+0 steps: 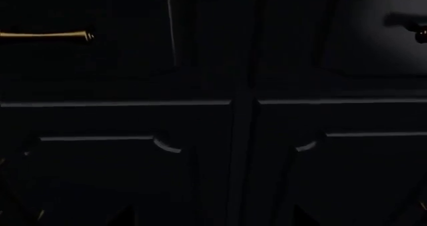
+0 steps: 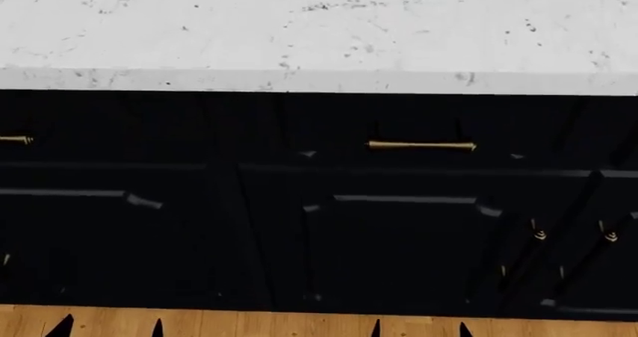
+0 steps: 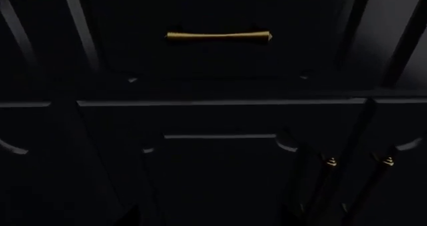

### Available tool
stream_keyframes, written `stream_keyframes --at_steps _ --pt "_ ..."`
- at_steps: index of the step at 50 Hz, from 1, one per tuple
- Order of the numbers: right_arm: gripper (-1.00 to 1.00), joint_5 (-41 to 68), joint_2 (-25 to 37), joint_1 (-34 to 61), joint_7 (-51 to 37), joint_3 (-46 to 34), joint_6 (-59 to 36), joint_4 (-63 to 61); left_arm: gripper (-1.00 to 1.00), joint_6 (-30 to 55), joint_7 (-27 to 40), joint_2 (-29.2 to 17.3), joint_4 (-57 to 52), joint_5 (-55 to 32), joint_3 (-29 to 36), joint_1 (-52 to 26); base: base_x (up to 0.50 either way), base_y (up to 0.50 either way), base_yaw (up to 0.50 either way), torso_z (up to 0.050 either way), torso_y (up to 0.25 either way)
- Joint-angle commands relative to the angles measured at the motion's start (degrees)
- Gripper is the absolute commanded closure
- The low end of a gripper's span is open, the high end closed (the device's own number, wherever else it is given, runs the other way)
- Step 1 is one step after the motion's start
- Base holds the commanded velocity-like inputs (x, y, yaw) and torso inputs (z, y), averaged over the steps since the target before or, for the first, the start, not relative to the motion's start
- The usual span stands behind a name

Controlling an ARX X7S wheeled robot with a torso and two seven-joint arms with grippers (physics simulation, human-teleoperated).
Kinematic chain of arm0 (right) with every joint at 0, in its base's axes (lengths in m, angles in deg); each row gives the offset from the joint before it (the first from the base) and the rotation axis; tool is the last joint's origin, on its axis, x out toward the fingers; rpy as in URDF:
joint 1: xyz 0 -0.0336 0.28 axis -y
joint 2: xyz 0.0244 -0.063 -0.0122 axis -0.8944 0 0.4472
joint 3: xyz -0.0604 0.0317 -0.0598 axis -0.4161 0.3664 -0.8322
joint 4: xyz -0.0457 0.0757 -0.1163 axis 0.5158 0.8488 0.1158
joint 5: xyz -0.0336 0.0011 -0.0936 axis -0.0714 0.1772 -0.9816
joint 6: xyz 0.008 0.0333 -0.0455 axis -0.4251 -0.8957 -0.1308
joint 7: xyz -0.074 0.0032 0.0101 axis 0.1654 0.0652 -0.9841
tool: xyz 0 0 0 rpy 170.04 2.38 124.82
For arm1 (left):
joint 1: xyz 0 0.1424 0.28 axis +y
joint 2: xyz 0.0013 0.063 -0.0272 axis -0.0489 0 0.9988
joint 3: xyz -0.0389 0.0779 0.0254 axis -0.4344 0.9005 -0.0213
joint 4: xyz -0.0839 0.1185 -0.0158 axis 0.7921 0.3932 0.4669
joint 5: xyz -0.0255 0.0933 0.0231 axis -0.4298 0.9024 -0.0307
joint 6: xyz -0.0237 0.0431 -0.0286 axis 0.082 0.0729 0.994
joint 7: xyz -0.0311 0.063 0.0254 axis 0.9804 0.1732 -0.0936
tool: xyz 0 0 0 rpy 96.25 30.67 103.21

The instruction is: Open the right drawer.

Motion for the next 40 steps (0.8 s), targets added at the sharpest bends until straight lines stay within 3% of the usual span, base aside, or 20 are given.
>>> stream_keyframes --at_steps 1,25,40 --pt "-1.00 0.2 0.3 0.0 -0.4 -0.4 -0.5 -0.6 -1.00 0.0 0.3 -0.3 -0.1 -0.3 0.3 0.0 0.23 -0.02 0.00 0.000 0.000" --pt "-1.00 0.9 0.7 0.2 -0.8 -0.9 -0.3 -0.1 -1.00 0.6 0.9 -0.7 -0.4 -0.7 1.0 -0.3 0.23 -0.01 0.00 0.000 0.000" --pt "-1.00 1.0 1.0 0.3 -1.3 -1.2 -0.2 0.0 -1.00 -0.7 0.9 -0.9 1.2 -0.6 1.5 -0.8 0.00 0.00 0.00 0.000 0.000"
